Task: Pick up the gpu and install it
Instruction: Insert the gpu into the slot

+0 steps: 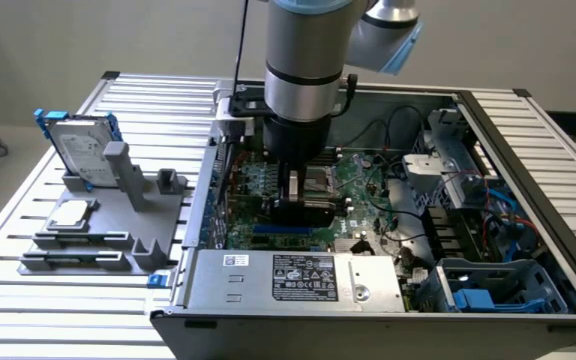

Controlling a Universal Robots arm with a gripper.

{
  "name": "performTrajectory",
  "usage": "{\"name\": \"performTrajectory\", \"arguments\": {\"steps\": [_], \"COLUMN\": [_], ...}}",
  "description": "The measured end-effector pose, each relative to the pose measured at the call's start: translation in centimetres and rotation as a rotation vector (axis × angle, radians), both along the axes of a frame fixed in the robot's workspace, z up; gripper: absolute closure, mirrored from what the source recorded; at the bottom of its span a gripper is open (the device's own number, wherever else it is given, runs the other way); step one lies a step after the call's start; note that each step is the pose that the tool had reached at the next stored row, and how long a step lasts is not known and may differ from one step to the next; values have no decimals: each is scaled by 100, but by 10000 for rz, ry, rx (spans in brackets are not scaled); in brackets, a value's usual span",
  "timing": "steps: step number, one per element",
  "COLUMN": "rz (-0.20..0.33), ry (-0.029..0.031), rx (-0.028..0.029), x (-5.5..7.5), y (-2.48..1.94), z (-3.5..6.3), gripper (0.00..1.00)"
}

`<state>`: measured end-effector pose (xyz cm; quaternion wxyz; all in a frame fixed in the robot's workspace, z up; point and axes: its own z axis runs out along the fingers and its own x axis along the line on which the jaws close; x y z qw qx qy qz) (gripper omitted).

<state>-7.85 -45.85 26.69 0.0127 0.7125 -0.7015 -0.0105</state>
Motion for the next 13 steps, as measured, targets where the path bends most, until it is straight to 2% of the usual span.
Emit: {"name": "performTrajectory", "arguments": {"steps": [4, 13], "rz": [-5, -3], "ry": [0, 1], "rx": [24, 30], "x": [-5, -25], "y": [0, -1], "z": [-17, -57], "gripper": [74, 74]}}
